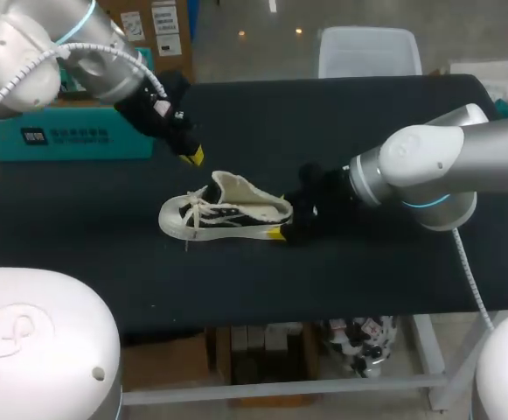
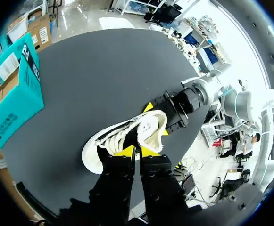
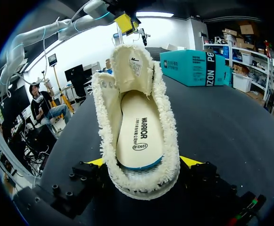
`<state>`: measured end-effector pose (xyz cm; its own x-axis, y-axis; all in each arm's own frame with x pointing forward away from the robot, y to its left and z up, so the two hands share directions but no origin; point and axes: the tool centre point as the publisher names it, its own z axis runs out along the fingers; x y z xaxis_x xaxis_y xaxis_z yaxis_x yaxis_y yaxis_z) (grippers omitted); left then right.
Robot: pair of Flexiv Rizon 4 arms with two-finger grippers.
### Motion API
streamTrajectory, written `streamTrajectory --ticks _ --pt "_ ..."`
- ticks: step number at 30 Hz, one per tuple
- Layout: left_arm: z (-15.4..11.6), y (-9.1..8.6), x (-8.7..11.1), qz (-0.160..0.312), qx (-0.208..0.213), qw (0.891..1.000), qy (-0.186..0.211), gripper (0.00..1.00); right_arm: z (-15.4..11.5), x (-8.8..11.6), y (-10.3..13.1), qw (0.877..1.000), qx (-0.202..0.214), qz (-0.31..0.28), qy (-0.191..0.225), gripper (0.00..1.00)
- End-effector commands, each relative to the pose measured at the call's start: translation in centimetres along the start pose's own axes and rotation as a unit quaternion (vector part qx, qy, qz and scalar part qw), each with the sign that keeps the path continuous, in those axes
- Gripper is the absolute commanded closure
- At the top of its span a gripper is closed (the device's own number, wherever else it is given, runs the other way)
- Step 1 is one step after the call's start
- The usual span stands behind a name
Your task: Open the shoe tongue, take the insole out of the shoe, put the insole back into the shoe, and pack the shoe into the shoebox
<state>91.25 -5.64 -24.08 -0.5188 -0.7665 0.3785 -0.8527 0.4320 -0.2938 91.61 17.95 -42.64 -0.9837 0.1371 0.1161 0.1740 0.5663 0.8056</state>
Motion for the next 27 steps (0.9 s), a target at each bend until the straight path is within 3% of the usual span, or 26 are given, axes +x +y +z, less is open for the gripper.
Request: streamTrajectory --ticks 1,2,4,5,6,8,9,11,12,22,23,27 --pt "0.2 -1.5 1.8 0.07 -0.073 0.995 -0.023 1.0 0.1 -0.1 -0.3 1.0 -0.002 0.0 0.002 1.0" --pt "0.6 -1.7 2.3 0.117 -0.086 0.989 -0.022 1.0 0.1 -0.1 -0.3 1.0 -0.002 0.0 0.002 1.0" --pt "0.9 -1.9 2.7 0.134 -0.089 0.987 -0.025 1.0 0.1 -0.1 -0.3 1.0 -0.002 0.0 0.002 1.0" --pt "1.3 -1.8 3.1 0.179 -0.098 0.979 -0.023 1.0 0.1 -0.1 -0.3 1.0 -0.002 0.0 0.002 1.0" --pt "1.5 -1.8 3.2 0.189 -0.102 0.976 -0.027 1.0 0.1 -0.1 -0.3 1.0 -0.002 0.0 0.002 1.0" --pt "2.1 -1.7 3.6 0.249 -0.116 0.961 -0.024 1.0 0.1 -0.1 -0.3 1.0 -0.002 0.0 0.002 1.0" --pt "2.3 -1.6 3.7 0.289 -0.128 0.949 -0.016 1.0 0.1 -0.1 -0.3 1.0 -0.002 0.0 0.002 1.0" --pt "2.6 -1.3 3.6 0.388 -0.154 0.909 -0.013 1.0 0.1 -0.1 -0.3 1.0 -0.002 0.0 0.002 1.0" --pt "2.7 -1.4 3.4 0.41 -0.16 0.898 -0.016 1.0 0.1 -0.1 -0.3 1.0 -0.002 0.0 0.002 1.0" --pt "2.7 -1.4 3.4 0.41 -0.16 0.898 -0.016 1.0 0.1 -0.1 -0.3 1.0 -0.002 0.0 0.002 1.0" --pt "3.3 -1.4 3.7 0.424 -0.156 0.891 -0.046 1.0 0.1 -0.1 -0.3 1.0 -0.002 0.0 0.002 1.0" --pt "5.2 -2.3 4.0 0.443 -0.179 0.878 -0.038 1.0 0.1 -0.1 -0.3 1.0 -0.002 0.0 0.002 1.0"
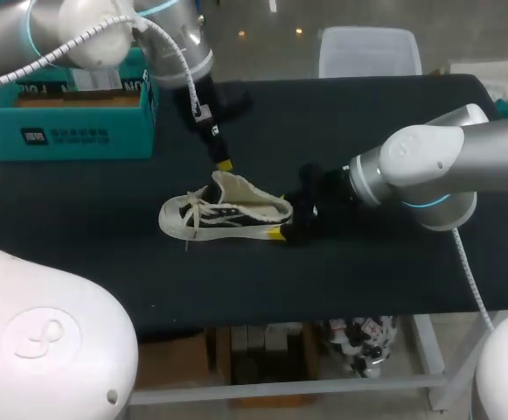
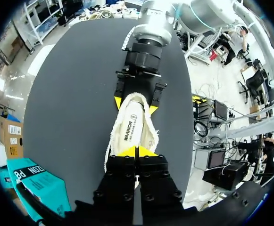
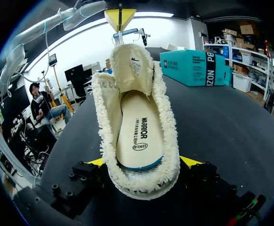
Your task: Open the shoe tongue, take the insole out of the shoe, put the insole back into the shoe, and pack the shoe into the shoebox
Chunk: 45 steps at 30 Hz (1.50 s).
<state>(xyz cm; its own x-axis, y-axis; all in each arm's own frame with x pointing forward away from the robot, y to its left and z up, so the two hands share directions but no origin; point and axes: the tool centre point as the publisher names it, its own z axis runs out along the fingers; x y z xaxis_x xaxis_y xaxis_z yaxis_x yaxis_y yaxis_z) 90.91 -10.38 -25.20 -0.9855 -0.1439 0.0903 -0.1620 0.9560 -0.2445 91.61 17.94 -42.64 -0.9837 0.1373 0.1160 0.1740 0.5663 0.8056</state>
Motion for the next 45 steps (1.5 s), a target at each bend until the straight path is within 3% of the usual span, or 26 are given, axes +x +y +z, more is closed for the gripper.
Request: streamTrajectory --ticks 1,8,17,34,45 --pt "2.0 -1.5 -0.4 0.046 -0.052 0.998 0.007 1.0 0.1 -0.1 -0.3 1.0 -0.002 0.0 0.002 1.0" --pt "4.3 -1.0 -1.0 0.037 -0.053 0.998 0.005 1.0 0.1 -0.1 -0.3 1.0 -0.002 0.0 0.002 1.0" --pt "7.7 -0.6 -1.7 0.069 -0.06 0.996 0.017 1.0 0.1 -0.1 -0.3 1.0 -0.002 0.0 0.002 1.0" --pt "10.5 1.7 0.6 0.125 -0.081 0.988 0.034 1.0 0.1 -0.1 -0.3 1.0 -0.002 0.0 0.002 1.0" --pt "11.5 3.7 1.4 0.141 -0.096 0.985 -0.004 1.0 0.1 -0.1 -0.3 1.0 -0.002 0.0 0.002 1.0"
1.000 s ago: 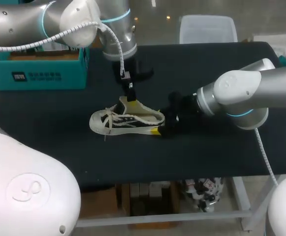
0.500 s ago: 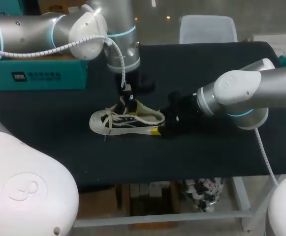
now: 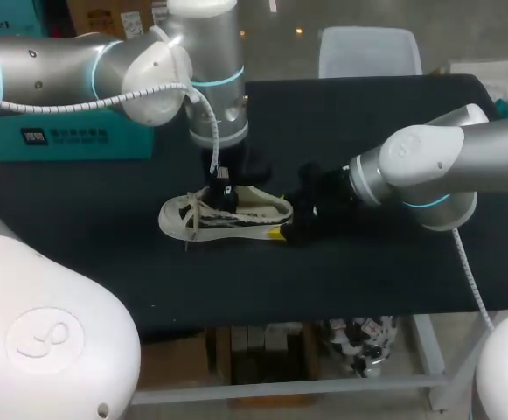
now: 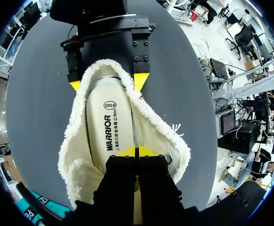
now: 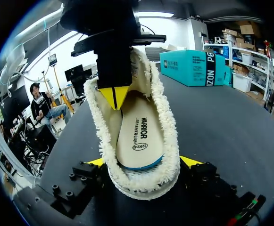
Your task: Open the shoe tongue, take the insole out of the shoe, put the insole back into the shoe, and pack the shoe into the shoebox
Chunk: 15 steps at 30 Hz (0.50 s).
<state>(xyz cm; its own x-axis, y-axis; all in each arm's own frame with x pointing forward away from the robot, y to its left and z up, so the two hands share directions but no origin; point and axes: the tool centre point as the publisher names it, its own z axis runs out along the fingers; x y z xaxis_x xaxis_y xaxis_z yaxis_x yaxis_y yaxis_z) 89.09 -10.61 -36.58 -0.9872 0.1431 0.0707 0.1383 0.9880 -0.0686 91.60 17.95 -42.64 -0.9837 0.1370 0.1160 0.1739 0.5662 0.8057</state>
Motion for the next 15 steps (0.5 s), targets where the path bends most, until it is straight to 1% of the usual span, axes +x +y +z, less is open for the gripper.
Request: streamTrajectory --ticks 1,5,13,14,15 --pt "0.7 0.7 0.8 -0.004 0.001 1.0 -0.018 1.0 0.1 -0.1 -0.3 1.0 -0.002 0.0 0.002 1.0" --pt "1.1 1.4 0.7 -0.012 0.009 1.0 -0.016 1.0 0.1 -0.1 -0.3 1.0 -0.002 0.0 0.002 1.0" --pt "1.8 1.8 0.9 -0.025 0.0 0.999 -0.022 1.0 0.1 -0.1 -0.3 1.0 -0.002 0.0 0.002 1.0" --pt "1.9 1.8 0.9 -0.025 0.0 0.999 -0.021 0.95 0.1 -0.1 -0.3 1.0 -0.002 0.0 0.002 1.0" --pt "2.1 1.8 0.8 -0.027 -0.001 0.999 -0.022 0.78 0.1 -0.1 -0.3 1.0 -0.002 0.0 0.002 1.0"
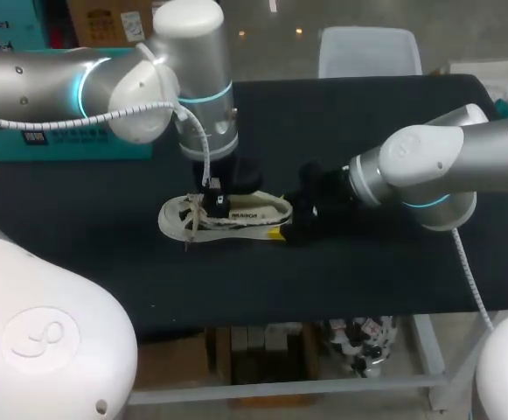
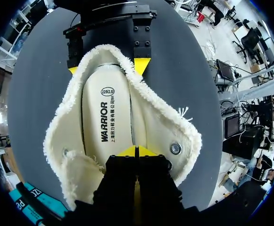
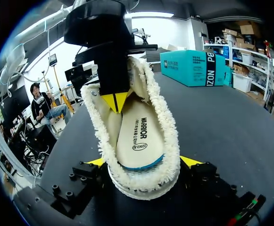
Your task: Open the shoe tongue, take the insole out of the shoe, put the insole back into the shoe, and pack the shoe into the shoebox
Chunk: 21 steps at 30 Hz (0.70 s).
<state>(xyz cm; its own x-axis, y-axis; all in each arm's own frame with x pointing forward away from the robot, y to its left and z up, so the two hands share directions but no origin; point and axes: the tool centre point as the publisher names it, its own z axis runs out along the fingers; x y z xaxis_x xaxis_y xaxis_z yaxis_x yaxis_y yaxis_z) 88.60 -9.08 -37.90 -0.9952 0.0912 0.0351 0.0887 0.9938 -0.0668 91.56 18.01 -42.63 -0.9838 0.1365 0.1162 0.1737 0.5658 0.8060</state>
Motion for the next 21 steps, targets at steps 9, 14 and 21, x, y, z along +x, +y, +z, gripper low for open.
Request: streamTrajectory --ticks 9,14,21 --pt "1.5 -0.3 0.1 -0.032 -0.007 0.999 -0.017 0.72 0.0 -0.2 -0.4 1.0 -0.001 0.0 0.001 1.0" --pt "2.0 -0.6 -0.3 -0.046 -0.015 0.998 -0.032 0.77 0.0 -0.2 -0.4 1.0 -0.001 0.0 0.001 1.0" --pt "2.9 -0.6 -0.8 -0.05 -0.014 0.998 -0.026 0.76 0.0 -0.2 -0.4 1.0 -0.001 0.0 0.001 1.0"
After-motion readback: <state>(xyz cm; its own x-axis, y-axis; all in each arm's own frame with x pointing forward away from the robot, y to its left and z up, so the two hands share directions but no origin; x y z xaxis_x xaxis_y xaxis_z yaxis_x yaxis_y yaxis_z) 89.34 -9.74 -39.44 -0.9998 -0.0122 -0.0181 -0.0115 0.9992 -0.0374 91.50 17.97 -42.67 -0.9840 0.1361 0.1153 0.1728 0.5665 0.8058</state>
